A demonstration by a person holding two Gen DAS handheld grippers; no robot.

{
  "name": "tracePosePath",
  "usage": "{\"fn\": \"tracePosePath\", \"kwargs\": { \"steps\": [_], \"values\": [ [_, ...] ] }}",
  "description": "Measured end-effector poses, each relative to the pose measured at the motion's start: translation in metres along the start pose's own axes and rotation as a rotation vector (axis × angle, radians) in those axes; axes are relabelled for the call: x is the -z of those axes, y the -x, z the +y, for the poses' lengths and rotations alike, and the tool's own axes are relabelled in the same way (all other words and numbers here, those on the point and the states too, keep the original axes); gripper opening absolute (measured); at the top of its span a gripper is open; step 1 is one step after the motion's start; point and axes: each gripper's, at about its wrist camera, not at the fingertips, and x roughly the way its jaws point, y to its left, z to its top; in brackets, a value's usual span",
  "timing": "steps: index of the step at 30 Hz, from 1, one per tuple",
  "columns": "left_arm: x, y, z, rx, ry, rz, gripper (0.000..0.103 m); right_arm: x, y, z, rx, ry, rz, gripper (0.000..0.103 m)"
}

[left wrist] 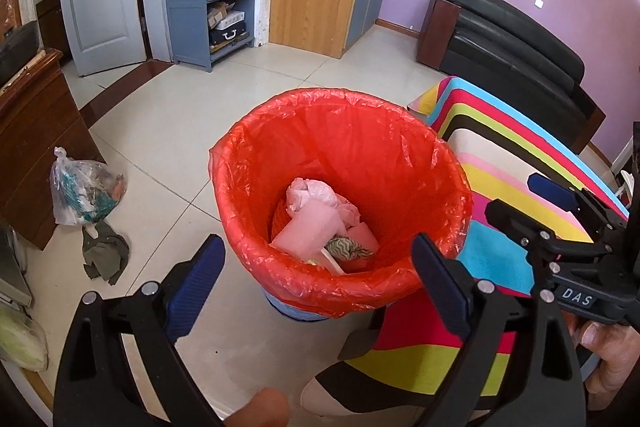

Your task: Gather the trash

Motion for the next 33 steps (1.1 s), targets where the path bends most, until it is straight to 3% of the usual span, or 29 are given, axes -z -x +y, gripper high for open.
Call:
{"fn": "tracePosePath", "kwargs": {
  "steps": [33],
  "values": [
    [-0.0001,0.0018,-0.0003,-0.015,-0.009,-0.01,0.092,0.0002,-0.0043,0.0046,-0.015,0.002,0.001,0.085]
  ]
}}
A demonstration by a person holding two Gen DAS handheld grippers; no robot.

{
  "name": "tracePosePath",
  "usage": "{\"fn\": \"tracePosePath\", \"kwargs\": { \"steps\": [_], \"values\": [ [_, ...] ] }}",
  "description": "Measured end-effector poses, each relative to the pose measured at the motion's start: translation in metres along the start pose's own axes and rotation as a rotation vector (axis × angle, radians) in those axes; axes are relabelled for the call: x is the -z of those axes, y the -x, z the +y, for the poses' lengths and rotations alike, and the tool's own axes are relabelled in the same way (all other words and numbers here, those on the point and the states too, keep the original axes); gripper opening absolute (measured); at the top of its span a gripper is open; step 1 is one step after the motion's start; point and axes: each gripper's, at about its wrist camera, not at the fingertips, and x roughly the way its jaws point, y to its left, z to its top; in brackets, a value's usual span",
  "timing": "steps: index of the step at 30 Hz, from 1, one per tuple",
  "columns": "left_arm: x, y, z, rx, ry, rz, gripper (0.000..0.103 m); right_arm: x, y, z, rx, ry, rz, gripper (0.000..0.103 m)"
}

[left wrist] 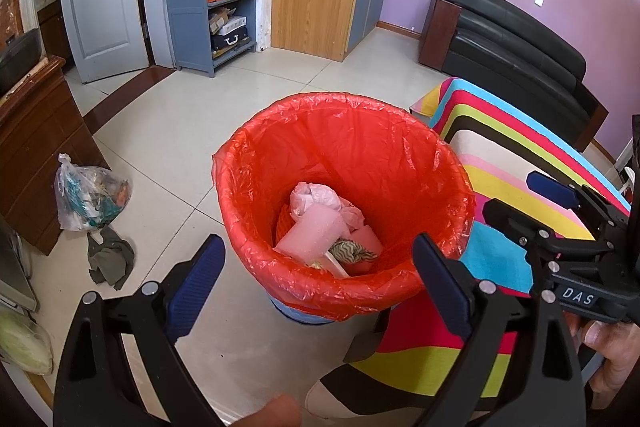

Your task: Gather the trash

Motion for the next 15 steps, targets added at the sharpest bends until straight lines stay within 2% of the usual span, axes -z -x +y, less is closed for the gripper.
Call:
{"fn": "tracePosePath", "kwargs": {
  "steps": [15],
  "values": [
    [-0.0019,0.0003,0.0001,0.001,-0.002,-0.001,0.092,-0.0009,0.0003,-0.0007,0.0,-0.001,0.0,0.085]
  ]
}}
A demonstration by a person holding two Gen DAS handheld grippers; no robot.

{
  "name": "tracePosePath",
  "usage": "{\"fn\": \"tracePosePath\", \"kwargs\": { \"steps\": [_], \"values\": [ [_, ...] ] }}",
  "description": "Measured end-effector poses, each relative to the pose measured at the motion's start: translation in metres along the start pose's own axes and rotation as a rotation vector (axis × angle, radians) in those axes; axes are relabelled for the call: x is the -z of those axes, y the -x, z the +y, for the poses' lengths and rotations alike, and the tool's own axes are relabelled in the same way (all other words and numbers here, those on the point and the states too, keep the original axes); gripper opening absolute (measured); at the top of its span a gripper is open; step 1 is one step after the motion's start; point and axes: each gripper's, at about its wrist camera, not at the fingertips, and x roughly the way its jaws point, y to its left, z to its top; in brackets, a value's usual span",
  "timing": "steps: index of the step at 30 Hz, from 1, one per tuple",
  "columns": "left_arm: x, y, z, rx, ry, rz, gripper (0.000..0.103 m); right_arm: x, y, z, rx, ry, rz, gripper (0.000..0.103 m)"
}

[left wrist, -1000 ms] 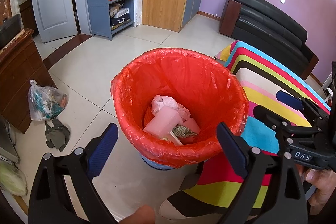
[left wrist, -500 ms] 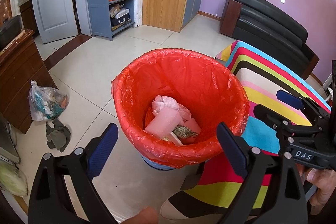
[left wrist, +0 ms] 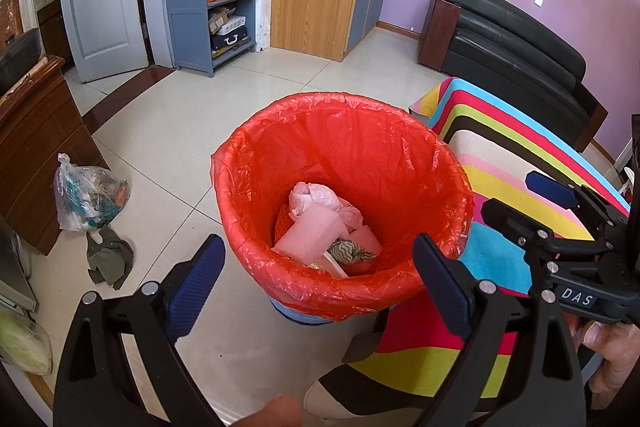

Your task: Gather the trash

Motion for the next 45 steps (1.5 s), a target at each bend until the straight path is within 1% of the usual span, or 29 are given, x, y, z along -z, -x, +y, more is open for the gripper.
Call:
{"fn": "tracePosePath", "kwargs": {
  "steps": [26,34,40,45],
  "values": [
    [-0.0005,-0.0003,-0.0006,-0.001,-0.003,-0.001,0.092,-0.0005,-0.0001,-0.0003,0.001,-0.001,0.001,0.085],
    [0.0004,-0.0032,-0.0006,0.018,0.003,0.01,0.092,-0.0005,-0.0007,-0.0002,0.003,0.0,0.002,0.085],
    [0.0012,-0.0041,-0.0002,0.005,0.016,0.005,0.092,-0.0023,-0.0006,-0.0033,0.007,-0.005,0.003,0.085],
    [0.0038,-0.0017,-0.0034,-0.01,-0.007,-0.011,0.092,-0.0019,0.0003,-0.0034,0.008,-0.004,0.004,0.085]
  ]
}}
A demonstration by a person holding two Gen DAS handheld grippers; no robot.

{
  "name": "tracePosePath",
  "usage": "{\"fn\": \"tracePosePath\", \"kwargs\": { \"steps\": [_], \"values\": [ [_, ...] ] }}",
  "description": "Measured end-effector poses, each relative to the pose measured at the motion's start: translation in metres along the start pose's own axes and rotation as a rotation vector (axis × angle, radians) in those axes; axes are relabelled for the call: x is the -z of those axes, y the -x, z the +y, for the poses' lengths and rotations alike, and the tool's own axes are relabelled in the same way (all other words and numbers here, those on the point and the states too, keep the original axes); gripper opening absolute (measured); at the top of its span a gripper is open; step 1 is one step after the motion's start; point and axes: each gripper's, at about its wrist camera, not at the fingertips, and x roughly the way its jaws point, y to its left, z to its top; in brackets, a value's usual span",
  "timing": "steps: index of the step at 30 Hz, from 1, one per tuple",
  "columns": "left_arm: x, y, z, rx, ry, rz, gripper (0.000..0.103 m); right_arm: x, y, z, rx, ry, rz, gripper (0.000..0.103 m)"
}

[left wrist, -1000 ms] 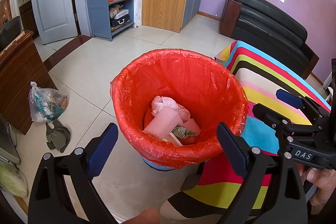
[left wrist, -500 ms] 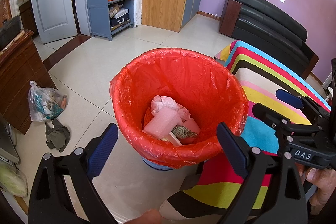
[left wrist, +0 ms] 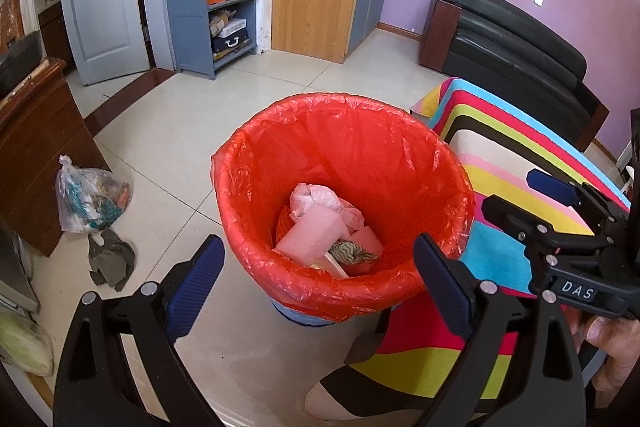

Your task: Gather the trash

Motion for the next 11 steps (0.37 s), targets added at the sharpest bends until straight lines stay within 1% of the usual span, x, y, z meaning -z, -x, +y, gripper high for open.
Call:
{"fn": "tracePosePath", "kwargs": {
  "steps": [3,11],
  "values": [
    [0.0,-0.0002,-0.0006,0.006,0.005,-0.002,0.092,0.0001,0.0003,-0.0001,0.001,-0.001,0.0,0.085],
    [-0.0006,-0.0025,-0.0018,-0.014,-0.002,0.004,0.092,0.0002,0.0011,-0.0013,0.001,-0.001,0.0,0.085]
  ]
}}
